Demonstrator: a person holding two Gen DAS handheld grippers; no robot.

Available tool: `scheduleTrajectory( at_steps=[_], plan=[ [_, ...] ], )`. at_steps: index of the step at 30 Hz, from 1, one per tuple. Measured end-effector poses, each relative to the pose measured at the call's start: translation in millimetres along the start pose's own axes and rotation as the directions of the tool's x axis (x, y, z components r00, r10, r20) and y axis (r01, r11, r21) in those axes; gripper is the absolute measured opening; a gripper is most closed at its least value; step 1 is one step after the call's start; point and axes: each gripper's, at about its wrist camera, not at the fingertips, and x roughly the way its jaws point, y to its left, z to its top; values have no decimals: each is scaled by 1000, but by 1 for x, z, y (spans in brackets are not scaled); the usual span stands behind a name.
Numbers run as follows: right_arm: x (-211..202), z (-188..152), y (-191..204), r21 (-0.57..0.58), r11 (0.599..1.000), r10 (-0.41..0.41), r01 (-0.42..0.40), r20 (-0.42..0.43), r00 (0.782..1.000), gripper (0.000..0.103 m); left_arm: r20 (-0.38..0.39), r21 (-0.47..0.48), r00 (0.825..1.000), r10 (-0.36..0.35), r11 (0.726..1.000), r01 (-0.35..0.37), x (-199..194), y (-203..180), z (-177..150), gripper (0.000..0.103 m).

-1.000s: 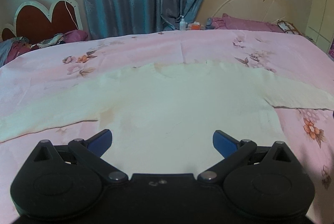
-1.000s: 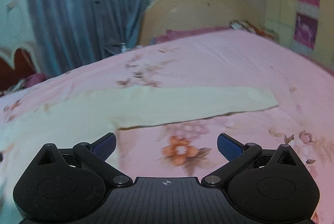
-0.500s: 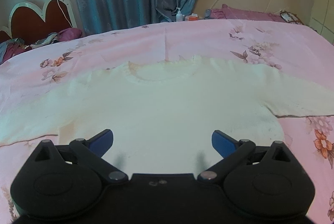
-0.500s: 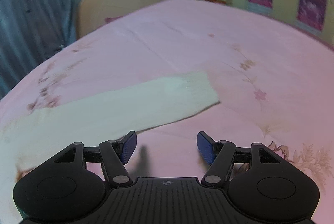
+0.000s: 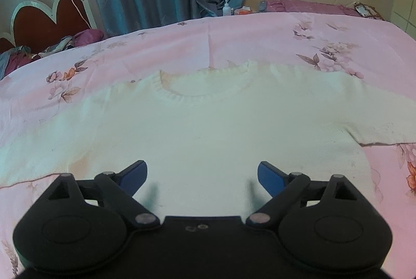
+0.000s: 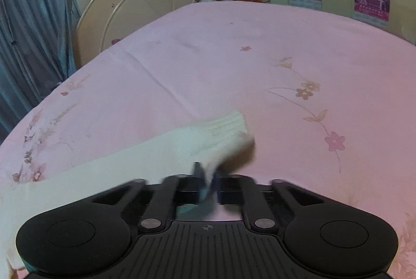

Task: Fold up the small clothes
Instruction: 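Fold the held sleeve across the sweater body with the right gripper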

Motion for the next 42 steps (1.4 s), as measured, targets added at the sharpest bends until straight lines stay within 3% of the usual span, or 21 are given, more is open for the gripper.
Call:
scheduleTrajectory(
  at_steps=[5, 10, 18, 24, 28, 30, 32, 33, 34, 37, 40, 42],
  plan=[
    [-22, 0, 29, -85, 992, 102, -97, 55, 993, 2, -3, -8, 1000, -19, 1000, 19, 0, 5, 3, 83],
    [-48, -7, 93, -206, 949, 258, -239, 73, 963, 2, 12, -36, 1000, -19, 999, 20, -5, 21, 6, 82],
    [-77, -66, 241, -361, 795, 507, -488, -48, 861, 2, 49, -116, 999, 18, 993, -12, -18, 81, 3, 82],
    [-80, -140, 331, -406, 694, 560, -595, -217, 800, 2, 50, -148, 997, 60, 988, -52, -20, 129, -6, 82],
    [-71, -180, 362, -397, 668, 546, -630, -314, 777, 3, 39, -171, 998, 46, 985, -39, -17, 151, -11, 82],
    [-70, -193, 372, -409, 662, 529, -629, -340, 778, 3, 42, -186, 999, 23, 982, -14, -15, 156, -10, 83],
    [-65, -197, 378, -423, 642, 520, -639, -372, 769, 25, 54, -204, 998, -11, 979, 22, -13, 160, -10, 85],
    [-65, -198, 378, -419, 630, 532, -654, -380, 756, 60, 58, -212, 998, -33, 976, 44, -12, 159, -9, 87],
    [-71, -198, 373, -424, 627, 546, -654, -360, 757, 78, 61, -216, 997, -54, 974, 66, -10, 160, -8, 88],
    [-86, -189, 358, -459, 639, 549, -616, -288, 784, 78, 51, -242, 987, -153, 957, 161, 1, 152, -2, 91],
    [-90, -176, 329, -460, 690, 512, -558, -234, 826, 78, 33, -274, 964, -266, 925, 264, 18, 137, 4, 90],
    [-90, -168, 309, -463, 723, 474, -512, -206, 856, 78, 31, -283, 947, -320, 906, 316, 29, 123, 5, 83]
  ],
)
